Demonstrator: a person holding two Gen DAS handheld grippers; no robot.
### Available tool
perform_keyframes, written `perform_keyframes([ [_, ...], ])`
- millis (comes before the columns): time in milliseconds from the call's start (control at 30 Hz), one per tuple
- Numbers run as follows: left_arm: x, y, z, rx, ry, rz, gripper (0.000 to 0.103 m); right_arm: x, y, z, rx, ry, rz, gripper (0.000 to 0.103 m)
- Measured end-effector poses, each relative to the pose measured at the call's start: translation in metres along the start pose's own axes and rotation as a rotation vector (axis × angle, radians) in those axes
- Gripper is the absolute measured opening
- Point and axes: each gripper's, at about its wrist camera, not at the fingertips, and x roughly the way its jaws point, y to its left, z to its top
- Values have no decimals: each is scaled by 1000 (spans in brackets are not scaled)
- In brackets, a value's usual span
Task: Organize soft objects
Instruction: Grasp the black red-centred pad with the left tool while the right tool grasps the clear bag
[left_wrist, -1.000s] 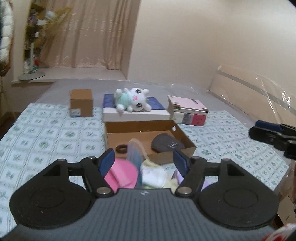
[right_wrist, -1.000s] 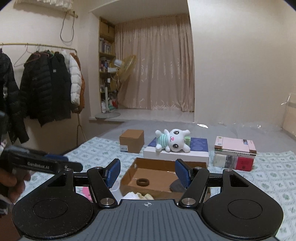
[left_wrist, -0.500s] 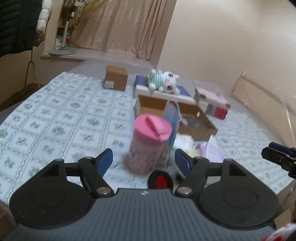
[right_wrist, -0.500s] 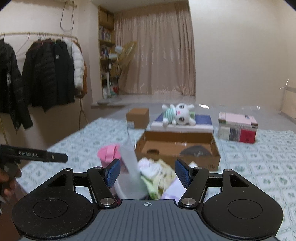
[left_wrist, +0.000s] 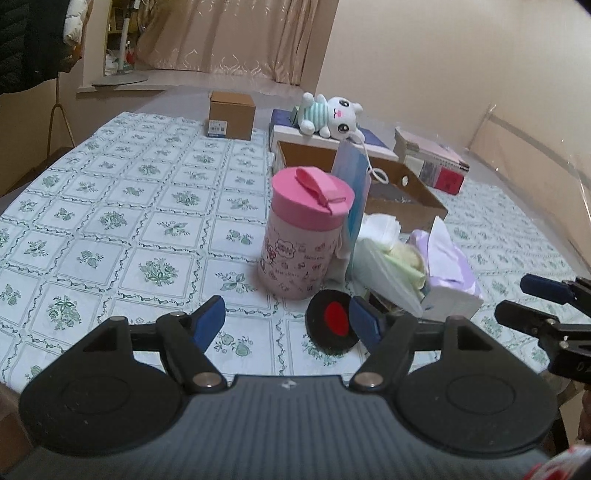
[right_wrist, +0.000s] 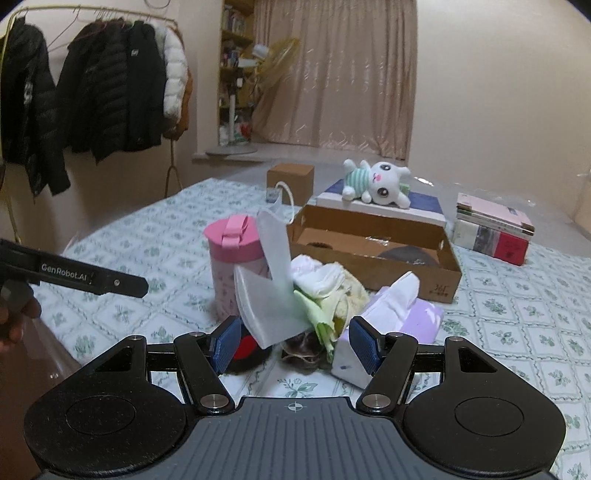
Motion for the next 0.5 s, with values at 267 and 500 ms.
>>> perform_keyframes([
  [267, 28, 0, -6, 26, 46, -9, 71, 44, 11, -10, -117, 73, 28, 65],
  [500, 53, 7, -8, 24, 82, -10, 71, 91, 26, -12, -272, 96, 49, 65],
])
